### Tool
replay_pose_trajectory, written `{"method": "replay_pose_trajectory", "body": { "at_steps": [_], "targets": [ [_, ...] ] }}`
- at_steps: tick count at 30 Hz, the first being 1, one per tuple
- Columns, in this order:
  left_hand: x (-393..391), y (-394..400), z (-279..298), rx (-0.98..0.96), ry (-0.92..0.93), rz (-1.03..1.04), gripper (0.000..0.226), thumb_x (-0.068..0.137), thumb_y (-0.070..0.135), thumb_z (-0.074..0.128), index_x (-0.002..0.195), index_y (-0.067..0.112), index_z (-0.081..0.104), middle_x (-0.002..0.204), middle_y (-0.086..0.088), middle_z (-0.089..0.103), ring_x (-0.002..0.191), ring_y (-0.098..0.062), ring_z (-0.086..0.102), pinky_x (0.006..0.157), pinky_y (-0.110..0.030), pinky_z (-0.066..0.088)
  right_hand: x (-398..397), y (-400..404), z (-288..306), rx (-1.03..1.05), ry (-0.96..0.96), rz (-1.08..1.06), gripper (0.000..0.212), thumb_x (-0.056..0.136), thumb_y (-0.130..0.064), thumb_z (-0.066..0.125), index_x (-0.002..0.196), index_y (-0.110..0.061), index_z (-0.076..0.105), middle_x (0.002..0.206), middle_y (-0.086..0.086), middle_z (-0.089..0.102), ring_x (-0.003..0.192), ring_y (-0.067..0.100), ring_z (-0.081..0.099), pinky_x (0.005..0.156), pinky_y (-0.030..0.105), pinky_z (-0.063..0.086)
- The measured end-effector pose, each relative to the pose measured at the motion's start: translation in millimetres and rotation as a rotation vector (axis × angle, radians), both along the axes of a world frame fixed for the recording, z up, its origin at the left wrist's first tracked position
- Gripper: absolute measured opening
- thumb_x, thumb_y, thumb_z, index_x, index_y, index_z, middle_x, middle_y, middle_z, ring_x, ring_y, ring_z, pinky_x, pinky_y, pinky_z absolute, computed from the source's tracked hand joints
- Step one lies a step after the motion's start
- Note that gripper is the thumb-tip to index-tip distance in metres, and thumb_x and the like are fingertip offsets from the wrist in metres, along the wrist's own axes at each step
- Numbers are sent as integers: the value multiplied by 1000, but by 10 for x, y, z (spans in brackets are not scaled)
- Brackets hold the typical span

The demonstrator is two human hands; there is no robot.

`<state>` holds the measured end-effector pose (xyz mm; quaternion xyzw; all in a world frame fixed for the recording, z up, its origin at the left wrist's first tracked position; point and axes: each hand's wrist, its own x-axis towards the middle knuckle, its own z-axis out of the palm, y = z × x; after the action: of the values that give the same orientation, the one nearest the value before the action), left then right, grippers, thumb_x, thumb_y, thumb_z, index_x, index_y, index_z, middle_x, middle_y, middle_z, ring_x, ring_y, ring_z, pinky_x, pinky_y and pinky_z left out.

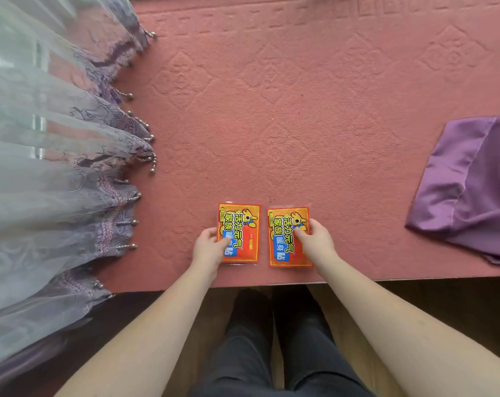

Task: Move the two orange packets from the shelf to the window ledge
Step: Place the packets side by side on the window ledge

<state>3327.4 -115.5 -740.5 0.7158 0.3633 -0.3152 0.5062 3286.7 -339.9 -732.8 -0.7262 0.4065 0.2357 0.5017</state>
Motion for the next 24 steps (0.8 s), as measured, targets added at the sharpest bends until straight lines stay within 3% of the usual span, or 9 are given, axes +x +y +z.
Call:
{"method": "replay_pose_trajectory", "body": {
  "at_steps": [2,7,12,15,19,24],
  "targets": [
    [14,14,-15,96,-37,-48,32,89,8,64,120,9,57,107,-7,67,83,-19,68,70,-31,55,12,21,18,-125,-5,78,25,92,-21,56,116,-14,60,103,0,66,95,20,59,83,31,44],
    [11,29,-26,264,-117,-159,24,92,15,57,114,9,64,96,-1,67,84,-18,64,77,-34,54,-43,39,-19,-284,-3,72,34,92,-18,54,125,-11,59,119,12,62,112,30,56,94,37,42],
    [-12,68,-55,303,-118,-240,18,91,10,55,106,13,63,79,7,64,82,-21,67,76,-38,56,-62,39,-34,-249,10,-63,33,89,-10,55,121,-16,60,113,4,70,105,25,63,95,42,48],
    [-14,70,-51,307,-141,-275,13,91,11,56,103,16,61,84,3,65,80,-19,66,69,-33,54,-53,40,-36,-231,-6,-107,31,90,-7,55,119,-17,61,109,1,70,101,21,63,94,40,49],
    [-20,83,-82,328,-164,-293,12,90,14,58,99,21,61,86,3,67,84,-20,68,77,-40,57,-37,35,-54,-242,-38,-113,29,92,-6,54,118,-15,62,102,-2,66,92,14,59,92,34,48],
    [-37,68,-94,358,-210,-311,15,90,12,59,104,13,64,90,-1,67,83,-19,64,76,-35,54,-69,18,-121,-267,-64,-111,24,90,-6,56,112,-13,64,104,2,69,95,18,63,88,34,50]
  ]
}}
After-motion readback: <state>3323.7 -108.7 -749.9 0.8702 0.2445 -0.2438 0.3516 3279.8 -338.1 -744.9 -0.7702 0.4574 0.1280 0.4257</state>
